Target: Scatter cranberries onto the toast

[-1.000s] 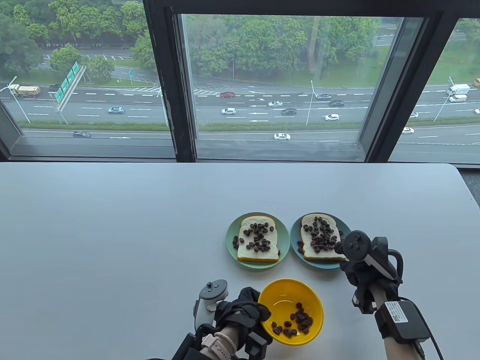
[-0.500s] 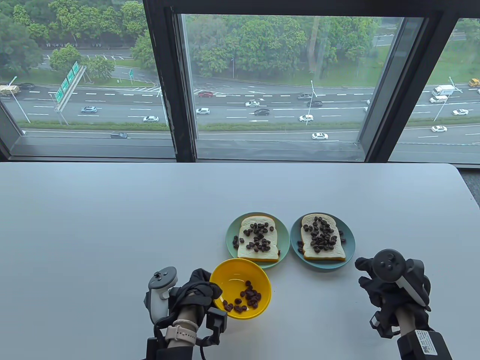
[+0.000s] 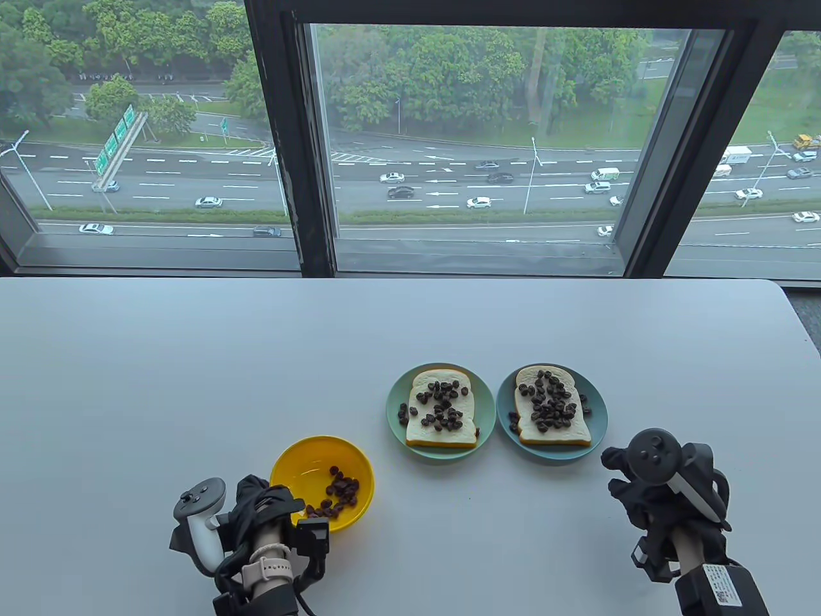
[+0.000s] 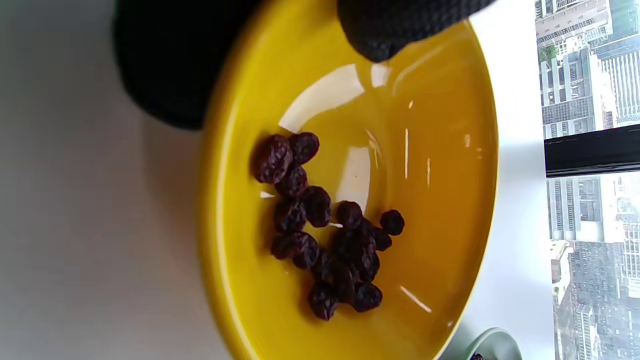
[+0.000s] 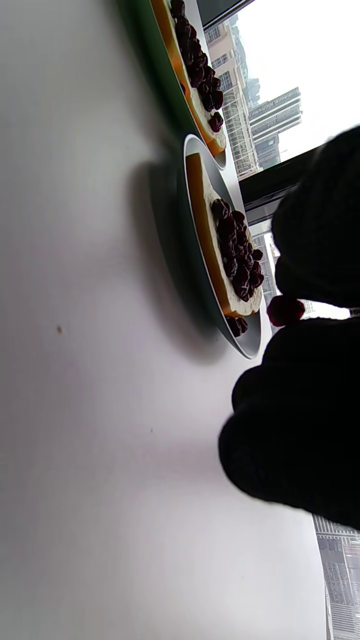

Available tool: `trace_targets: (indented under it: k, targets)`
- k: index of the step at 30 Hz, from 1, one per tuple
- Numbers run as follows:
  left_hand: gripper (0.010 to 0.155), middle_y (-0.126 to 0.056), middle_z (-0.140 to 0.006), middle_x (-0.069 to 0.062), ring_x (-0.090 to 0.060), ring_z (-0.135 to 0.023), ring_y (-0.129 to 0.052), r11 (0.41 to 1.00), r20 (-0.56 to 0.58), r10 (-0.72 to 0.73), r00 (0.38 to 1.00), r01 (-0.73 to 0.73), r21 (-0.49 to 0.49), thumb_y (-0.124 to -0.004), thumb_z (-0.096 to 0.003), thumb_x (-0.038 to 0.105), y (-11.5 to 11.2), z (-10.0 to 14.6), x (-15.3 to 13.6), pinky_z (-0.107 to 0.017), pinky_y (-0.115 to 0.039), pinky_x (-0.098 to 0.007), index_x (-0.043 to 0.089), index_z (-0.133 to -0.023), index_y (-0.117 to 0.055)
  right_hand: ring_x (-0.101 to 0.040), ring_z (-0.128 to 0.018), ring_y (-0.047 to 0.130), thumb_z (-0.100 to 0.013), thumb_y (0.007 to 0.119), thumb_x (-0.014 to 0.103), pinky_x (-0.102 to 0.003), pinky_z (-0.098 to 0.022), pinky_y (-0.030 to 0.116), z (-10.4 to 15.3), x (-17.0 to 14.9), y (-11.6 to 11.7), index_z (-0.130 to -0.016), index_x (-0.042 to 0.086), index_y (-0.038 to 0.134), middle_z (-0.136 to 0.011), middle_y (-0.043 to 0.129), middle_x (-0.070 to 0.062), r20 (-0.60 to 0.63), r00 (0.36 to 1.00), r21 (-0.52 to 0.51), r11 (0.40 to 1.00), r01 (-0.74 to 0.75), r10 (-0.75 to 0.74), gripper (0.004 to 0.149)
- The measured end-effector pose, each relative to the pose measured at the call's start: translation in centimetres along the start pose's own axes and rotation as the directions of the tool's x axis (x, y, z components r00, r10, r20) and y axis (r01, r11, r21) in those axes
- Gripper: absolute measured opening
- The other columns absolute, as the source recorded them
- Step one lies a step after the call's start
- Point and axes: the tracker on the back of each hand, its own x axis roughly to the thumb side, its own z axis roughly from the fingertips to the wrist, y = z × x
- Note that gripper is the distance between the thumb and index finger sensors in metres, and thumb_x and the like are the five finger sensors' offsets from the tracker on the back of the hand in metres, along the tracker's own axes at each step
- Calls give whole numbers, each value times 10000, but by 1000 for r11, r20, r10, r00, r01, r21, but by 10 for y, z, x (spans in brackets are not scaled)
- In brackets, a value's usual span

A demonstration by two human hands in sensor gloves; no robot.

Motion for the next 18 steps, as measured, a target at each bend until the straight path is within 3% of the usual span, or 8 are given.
trace_targets:
  k: [5,8,10,14,16,18]
  targets:
    - [603,-332,-1014,-46,-258,-890,-500,977,-14,-150,989,150,153,-624,-569,453,4,13,10,-710,-687,-417,395,-1016,-223,-277,-709,877,-359,750,350,-270,-407,898,0,5,2,-861,334,671,-909,695,-103,13,1000,13,1000,-24,24,509]
    - [645,-198,-1065,-18,-233,-986,-335,936,105,-265,958,230,268,-606,-572,493,-3,33,30,-838,-432,-480,412,-1018,-147,-279,-714,873,-360,749,352,-275,-414,896,0,9,1,-863,334,668,-914,689,-104,22,1000,8,1000,-8,8,510]
    - [652,-167,-1072,-22,-242,-996,-291,894,216,-368,905,280,349,-602,-571,500,-12,53,46,-843,-364,-497,407,-1019,-138,-280,-717,870,-361,748,354,-278,-417,894,0,12,1,-867,332,664,-917,685,-103,25,1000,13,1000,-3,3,513]
    - [631,-253,-1068,-28,-245,-979,-375,837,464,-518,718,314,449,-609,-557,490,-45,96,73,-819,-436,-494,392,-1020,-191,-277,-725,864,-363,746,361,-275,-425,891,0,24,-1,-872,338,654,-920,680,-99,42,997,0,998,59,-59,518]
    - [617,-382,-1040,-59,-254,-921,-522,838,592,-544,594,360,409,-595,-547,515,-76,110,82,-738,-607,-469,345,-1029,-249,-276,-729,861,-365,744,364,-276,-431,888,1,32,-2,-878,339,646,-927,672,-97,54,990,-8,992,128,-128,523]
    - [599,-452,-1019,-78,-269,-883,-586,878,667,-473,575,366,308,-607,-542,499,-109,116,86,-691,-659,-474,315,-1028,-311,-276,-738,853,-366,742,367,-278,-438,884,2,38,-2,-885,339,633,-935,658,-97,67,984,-5,986,166,-165,531]
